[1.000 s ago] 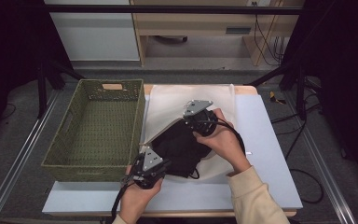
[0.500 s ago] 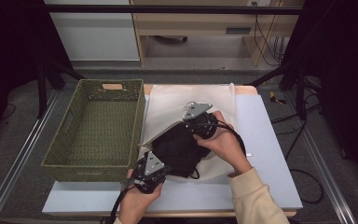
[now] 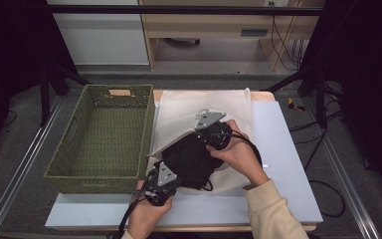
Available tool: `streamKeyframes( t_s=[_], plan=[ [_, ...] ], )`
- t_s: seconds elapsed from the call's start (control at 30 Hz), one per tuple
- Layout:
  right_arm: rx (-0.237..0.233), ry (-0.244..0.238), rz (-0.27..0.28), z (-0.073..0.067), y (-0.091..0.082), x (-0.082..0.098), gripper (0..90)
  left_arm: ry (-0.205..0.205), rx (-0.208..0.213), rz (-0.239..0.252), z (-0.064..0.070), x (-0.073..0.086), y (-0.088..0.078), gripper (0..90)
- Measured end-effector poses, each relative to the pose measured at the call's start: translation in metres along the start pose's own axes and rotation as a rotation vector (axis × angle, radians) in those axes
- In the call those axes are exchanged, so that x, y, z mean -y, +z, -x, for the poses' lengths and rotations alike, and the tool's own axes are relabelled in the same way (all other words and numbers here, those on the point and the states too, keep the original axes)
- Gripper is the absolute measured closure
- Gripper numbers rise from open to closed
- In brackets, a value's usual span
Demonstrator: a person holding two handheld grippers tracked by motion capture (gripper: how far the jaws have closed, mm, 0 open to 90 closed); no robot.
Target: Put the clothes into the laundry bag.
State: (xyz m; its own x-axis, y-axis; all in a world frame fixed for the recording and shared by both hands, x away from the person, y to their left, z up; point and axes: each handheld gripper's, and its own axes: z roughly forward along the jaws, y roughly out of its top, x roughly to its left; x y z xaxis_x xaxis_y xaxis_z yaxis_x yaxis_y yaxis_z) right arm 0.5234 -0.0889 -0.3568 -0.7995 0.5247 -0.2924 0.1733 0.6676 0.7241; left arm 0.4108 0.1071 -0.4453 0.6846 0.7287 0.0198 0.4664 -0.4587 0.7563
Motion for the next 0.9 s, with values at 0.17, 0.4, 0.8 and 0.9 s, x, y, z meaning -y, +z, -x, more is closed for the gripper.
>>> streamKeyframes(
  t_s=[0.17,0.4,0.8,0.9],
  plan=[
    [-0.002,-0.003,-0.005,-0.001,0.0,0.001,86.7,-0.021,0.013,-0.008,-0.004,0.002,0.005,88.0],
    [-0.001,0.0,-0.005,-0.001,0.001,0.001,86.7,-0.055,0.011,-0.025,-0.009,0.001,0.023,88.1],
    [-0.008,-0.008,-0.016,-0.002,0.003,0.002,86.8,-0.063,-0.014,-0.052,-0.015,-0.006,0.047,89.4],
    [-0.005,-0.003,-0.012,-0.002,0.002,0.002,86.8,-0.053,-0.025,-0.059,-0.015,-0.01,0.051,89.6]
  ],
)
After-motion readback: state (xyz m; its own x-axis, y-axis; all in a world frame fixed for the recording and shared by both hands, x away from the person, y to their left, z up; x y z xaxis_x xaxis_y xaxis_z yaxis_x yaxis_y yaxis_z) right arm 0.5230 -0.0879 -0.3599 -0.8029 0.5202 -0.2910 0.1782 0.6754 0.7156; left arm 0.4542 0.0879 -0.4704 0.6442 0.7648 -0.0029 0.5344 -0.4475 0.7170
